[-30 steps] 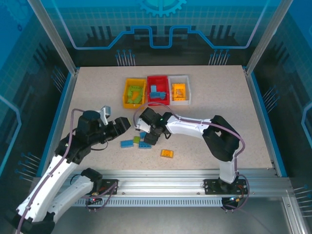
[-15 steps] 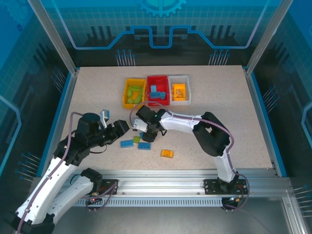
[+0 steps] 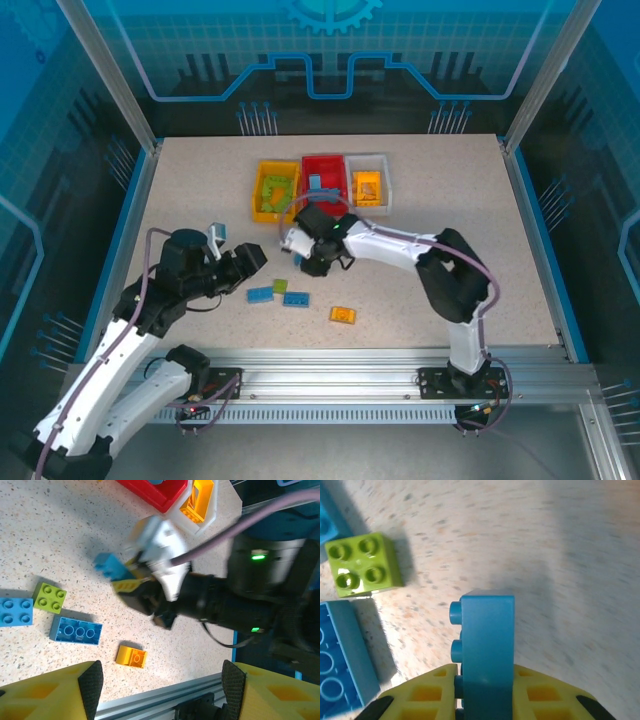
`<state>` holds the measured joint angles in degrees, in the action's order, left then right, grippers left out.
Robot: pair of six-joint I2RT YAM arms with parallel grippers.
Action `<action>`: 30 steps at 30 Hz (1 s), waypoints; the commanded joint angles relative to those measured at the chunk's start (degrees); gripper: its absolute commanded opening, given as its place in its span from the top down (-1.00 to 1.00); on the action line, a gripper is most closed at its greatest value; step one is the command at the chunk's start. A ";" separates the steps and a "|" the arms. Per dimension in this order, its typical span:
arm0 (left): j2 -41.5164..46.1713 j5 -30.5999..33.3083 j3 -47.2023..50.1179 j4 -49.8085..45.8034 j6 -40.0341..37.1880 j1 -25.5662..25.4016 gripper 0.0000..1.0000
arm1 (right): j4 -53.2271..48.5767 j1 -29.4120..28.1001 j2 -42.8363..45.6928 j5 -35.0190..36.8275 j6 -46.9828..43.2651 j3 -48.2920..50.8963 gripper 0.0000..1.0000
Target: Sort the legos into containers by color
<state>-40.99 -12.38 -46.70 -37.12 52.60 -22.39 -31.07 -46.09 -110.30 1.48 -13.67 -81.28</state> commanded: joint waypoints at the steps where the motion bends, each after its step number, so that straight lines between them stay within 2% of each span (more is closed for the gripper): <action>1: -2.39 -1.80 -0.30 5.46 0.61 -0.83 -0.35 | 3.16 5.44 6.40 -1.33 8.48 -0.26 0.60; 6: -9.02 -1.29 -1.83 12.33 -0.55 -2.27 -0.35 | -1.07 9.95 2.36 3.61 19.69 -9.47 0.60; 13: -19.17 0.69 -8.02 17.99 -3.65 -3.72 -0.35 | -19.98 12.19 -16.55 13.55 32.19 -39.46 0.61; 16: -21.81 0.84 -9.74 19.26 -4.15 -4.46 -0.35 | -28.12 13.33 -26.39 14.69 36.46 -54.36 0.61; 19: -23.01 1.37 -10.43 19.38 -4.71 -5.33 -0.35 | -31.96 14.21 -32.52 15.29 38.98 -63.71 0.58; 22: -22.69 1.75 -9.72 18.26 -5.21 -6.36 -0.36 | -31.13 14.81 -35.46 14.02 39.34 -67.14 0.49; 24: -21.67 1.81 -8.44 17.57 -5.18 -6.58 -0.36 | -30.09 14.71 -36.10 13.67 38.84 -67.46 0.36; 30: -18.31 2.11 -4.30 16.49 -4.61 -7.05 -0.36 | -27.31 13.70 -33.32 13.01 35.69 -66.31 0.06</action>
<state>-61.43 -11.25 -52.90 -19.49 49.10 -28.80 -58.59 -31.48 -146.23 14.57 23.16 -145.75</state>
